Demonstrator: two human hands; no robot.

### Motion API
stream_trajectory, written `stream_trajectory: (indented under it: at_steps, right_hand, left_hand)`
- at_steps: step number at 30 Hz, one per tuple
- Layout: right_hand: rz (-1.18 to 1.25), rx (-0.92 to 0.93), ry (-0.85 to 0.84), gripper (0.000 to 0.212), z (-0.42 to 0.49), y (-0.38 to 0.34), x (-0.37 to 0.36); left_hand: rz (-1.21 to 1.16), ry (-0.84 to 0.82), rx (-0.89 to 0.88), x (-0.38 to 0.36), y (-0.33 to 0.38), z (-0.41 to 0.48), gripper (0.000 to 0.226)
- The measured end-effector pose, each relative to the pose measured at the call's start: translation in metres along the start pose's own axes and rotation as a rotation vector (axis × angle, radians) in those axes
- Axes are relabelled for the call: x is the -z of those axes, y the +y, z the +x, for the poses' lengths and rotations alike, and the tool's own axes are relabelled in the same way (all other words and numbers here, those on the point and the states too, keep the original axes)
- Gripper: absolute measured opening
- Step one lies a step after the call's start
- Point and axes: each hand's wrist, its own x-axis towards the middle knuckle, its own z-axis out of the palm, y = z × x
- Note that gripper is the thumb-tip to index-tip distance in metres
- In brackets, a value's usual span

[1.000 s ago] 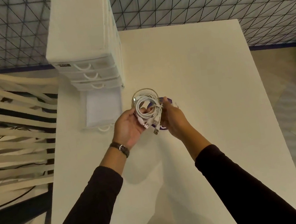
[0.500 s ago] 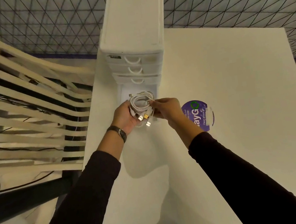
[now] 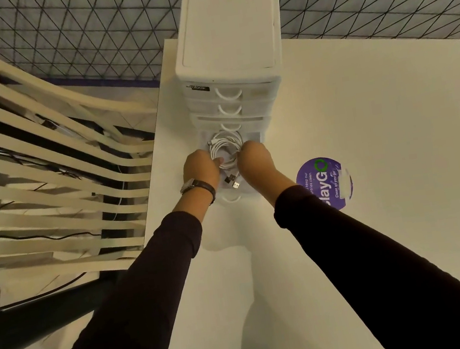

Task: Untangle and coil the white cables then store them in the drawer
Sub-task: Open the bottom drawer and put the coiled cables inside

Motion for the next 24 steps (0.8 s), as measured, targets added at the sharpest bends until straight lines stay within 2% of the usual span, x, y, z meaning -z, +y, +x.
stream_trajectory:
  at_steps: [6, 10, 13, 16, 18, 21, 24]
  right_hand:
    - [-0.285, 0.099, -0.037, 0.024, 0.006, 0.000, 0.008]
    - [-0.350, 0.210, 0.075, 0.027, -0.003, 0.003, 0.027]
    - [-0.429, 0.413, 0.324, 0.042, -0.021, 0.000, 0.054]
    - [-0.250, 0.741, 0.694, 0.043, -0.037, -0.014, 0.088]
    - [-0.124, 0.888, 0.778, 0.034, -0.033, -0.025, 0.108]
    - [-0.226, 0.945, 0.742, 0.029, -0.012, -0.039, 0.124]
    - [-0.406, 0.887, 0.525, 0.047, 0.013, -0.040, 0.122]
  left_hand:
    - [0.019, -0.079, 0.017, 0.006, -0.001, 0.005, 0.042]
    - [-0.056, -0.060, -0.021, 0.022, 0.000, -0.009, 0.039]
    - [-0.244, 0.070, -0.051, 0.035, -0.009, -0.025, 0.030]
    - [-0.521, 0.116, 0.086, 0.040, -0.030, -0.042, 0.022]
    - [-0.622, 0.147, 0.140, 0.036, -0.047, -0.055, 0.019]
    - [-0.668, 0.170, 0.123, 0.021, -0.065, -0.072, 0.024]
    - [-0.668, 0.100, 0.087, 0.006, -0.071, -0.082, 0.037]
